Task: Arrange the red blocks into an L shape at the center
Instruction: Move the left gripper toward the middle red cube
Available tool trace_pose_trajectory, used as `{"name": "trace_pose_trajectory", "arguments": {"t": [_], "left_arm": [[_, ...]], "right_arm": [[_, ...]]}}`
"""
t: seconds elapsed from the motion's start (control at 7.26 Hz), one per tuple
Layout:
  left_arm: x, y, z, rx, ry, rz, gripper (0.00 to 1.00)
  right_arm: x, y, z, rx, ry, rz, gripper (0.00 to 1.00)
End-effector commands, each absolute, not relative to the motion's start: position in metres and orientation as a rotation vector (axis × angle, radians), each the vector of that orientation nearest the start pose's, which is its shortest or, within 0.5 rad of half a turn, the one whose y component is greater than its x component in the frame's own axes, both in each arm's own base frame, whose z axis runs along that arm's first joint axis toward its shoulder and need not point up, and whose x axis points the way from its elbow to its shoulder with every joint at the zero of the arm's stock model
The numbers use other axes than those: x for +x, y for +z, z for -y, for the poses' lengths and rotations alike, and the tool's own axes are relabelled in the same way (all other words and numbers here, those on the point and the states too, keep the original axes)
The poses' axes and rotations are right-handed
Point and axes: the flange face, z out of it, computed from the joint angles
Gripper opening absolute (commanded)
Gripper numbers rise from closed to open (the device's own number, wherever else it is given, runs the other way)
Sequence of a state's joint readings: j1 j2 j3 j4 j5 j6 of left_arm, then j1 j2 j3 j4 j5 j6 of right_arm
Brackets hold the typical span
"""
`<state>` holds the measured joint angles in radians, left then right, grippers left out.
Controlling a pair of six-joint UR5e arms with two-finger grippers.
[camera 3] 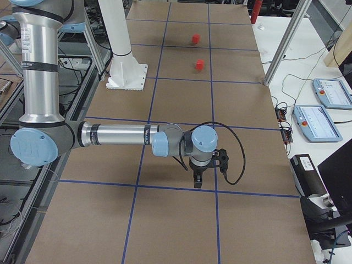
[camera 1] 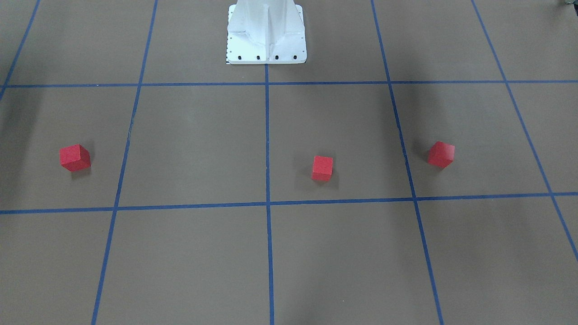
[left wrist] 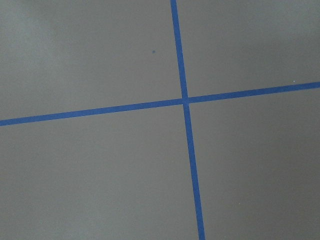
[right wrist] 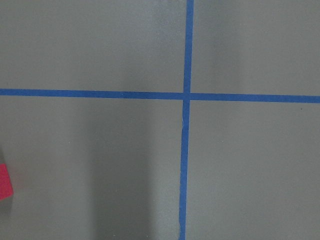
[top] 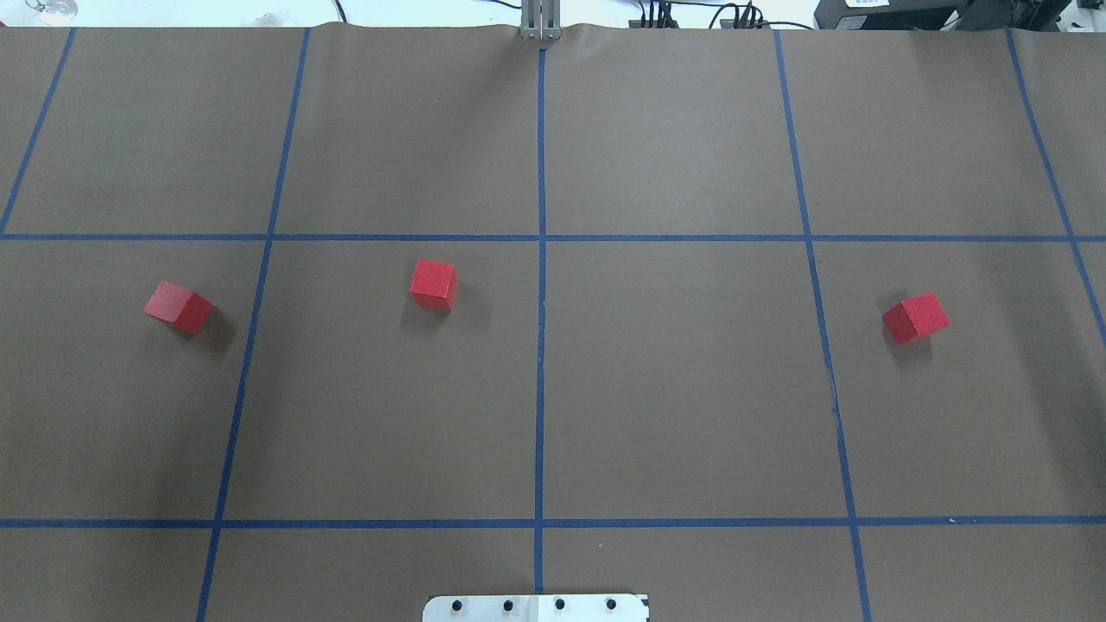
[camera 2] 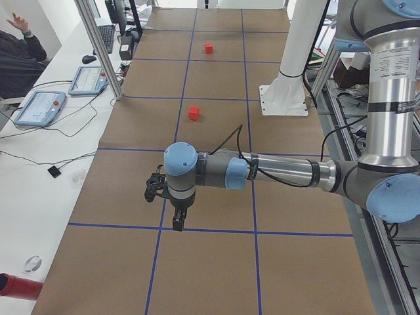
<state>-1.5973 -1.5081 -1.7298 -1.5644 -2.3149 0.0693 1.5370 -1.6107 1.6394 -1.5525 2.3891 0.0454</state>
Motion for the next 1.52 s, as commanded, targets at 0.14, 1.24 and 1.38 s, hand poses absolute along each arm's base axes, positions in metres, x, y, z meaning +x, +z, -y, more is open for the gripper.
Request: {"name": "trace_pose_trajectory", "arguments": {"t": [0.14,1.24,1.38], "left_arm": [[-0.078,0.614,0.468,0.116,0.068,-0.741,1.00],[0.126,0.380,0.562,0.265,0.162,-0.961,1.00],[0.191,0.328,0.556,0.220,0.041,-0.971,1.00]], "right_arm": [[0.045,0.629,0.487,0.032,-0.014,0.819,0.99],[0.046,0.568,0.496,0.146,-0.058,0.828,0.99],[0.046,0.563,0.495,0.158,-0.063,0.828,0.99]]}}
